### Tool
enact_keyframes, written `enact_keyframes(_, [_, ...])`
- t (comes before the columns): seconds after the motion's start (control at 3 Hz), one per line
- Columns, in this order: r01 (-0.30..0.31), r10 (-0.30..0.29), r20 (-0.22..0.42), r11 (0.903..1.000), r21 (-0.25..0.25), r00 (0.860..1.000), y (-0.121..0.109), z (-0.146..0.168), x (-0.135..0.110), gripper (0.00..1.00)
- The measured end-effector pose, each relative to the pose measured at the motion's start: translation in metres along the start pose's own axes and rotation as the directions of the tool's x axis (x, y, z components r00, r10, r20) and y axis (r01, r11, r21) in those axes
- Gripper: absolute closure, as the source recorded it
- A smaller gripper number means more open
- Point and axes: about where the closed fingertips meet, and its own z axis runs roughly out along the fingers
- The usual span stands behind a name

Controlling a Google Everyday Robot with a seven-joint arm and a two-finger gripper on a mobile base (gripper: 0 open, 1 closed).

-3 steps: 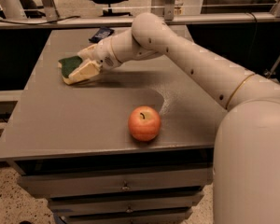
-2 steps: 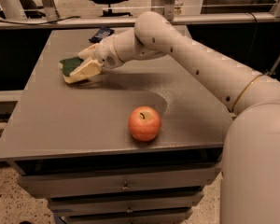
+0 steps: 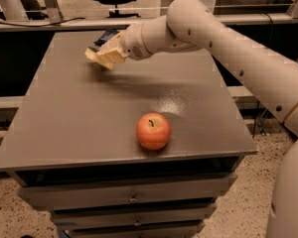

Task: Pick sponge

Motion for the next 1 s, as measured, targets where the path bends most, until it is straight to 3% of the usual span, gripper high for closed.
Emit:
enact_keyframes(0.33, [0.025,-0.024,-0.013,0.9940,0.106,1.000,-0.020,-0.043,-0.004,1.00])
enact_keyframes(0.67, [0.044,-0.041,-0.016,0.9794,0.197,0.999,-0.033,-0.082,-0.006,1.00])
enact_keyframes(1.0, [0.050,-0.059,0.026,0.9593,0.278,0.998,-0.042,-0.117,-0.014,1.00])
